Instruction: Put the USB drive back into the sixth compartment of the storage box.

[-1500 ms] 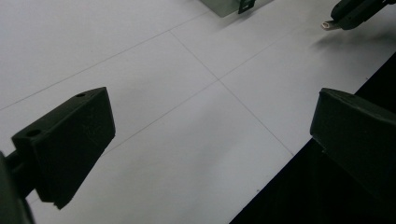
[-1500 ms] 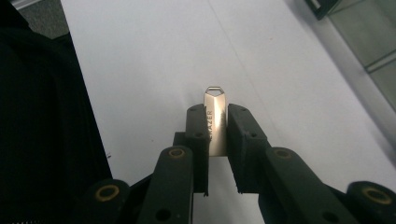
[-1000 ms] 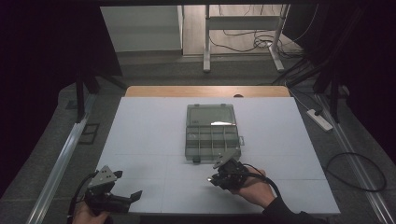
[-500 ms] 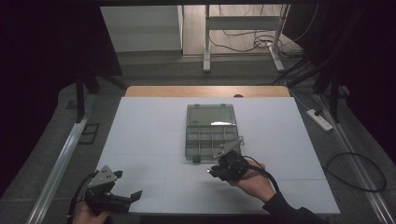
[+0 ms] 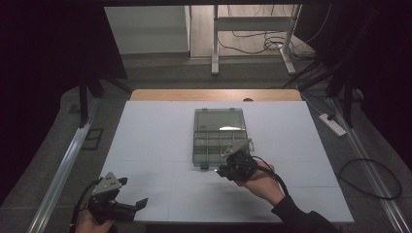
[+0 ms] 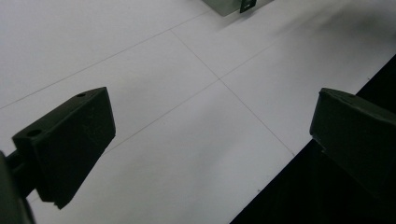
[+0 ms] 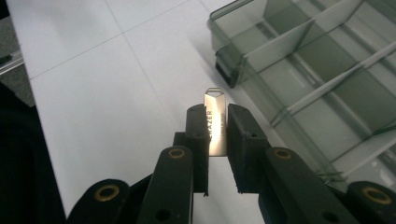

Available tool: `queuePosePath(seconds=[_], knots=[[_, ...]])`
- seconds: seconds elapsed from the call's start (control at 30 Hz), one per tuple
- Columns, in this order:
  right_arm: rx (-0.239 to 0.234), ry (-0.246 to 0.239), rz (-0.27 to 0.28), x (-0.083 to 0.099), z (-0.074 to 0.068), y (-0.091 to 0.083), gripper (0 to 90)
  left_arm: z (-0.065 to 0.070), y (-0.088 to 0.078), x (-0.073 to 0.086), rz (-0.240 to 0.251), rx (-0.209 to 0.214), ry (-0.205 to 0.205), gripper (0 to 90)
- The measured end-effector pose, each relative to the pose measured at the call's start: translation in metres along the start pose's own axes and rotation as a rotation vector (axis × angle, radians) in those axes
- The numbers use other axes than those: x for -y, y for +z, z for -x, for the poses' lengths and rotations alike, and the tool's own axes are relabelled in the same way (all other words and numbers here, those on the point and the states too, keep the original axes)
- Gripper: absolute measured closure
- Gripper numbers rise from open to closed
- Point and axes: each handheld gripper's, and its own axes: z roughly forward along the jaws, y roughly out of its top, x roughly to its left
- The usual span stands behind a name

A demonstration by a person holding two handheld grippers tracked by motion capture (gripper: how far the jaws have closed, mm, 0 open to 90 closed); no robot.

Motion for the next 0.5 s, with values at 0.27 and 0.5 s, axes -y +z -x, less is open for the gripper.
queuePosePath(seconds=[0.27,0.5], knots=[[0.031,0.023,0.019,-0.006,0.012,0.001,78.4,0.000,0.000,0.000,-0.001,0.000,0.000,0.0],[0.057,0.029,0.031,-0.013,0.020,0.006,78.4,0.000,0.000,0.000,-0.001,0.001,0.000,0.0]])
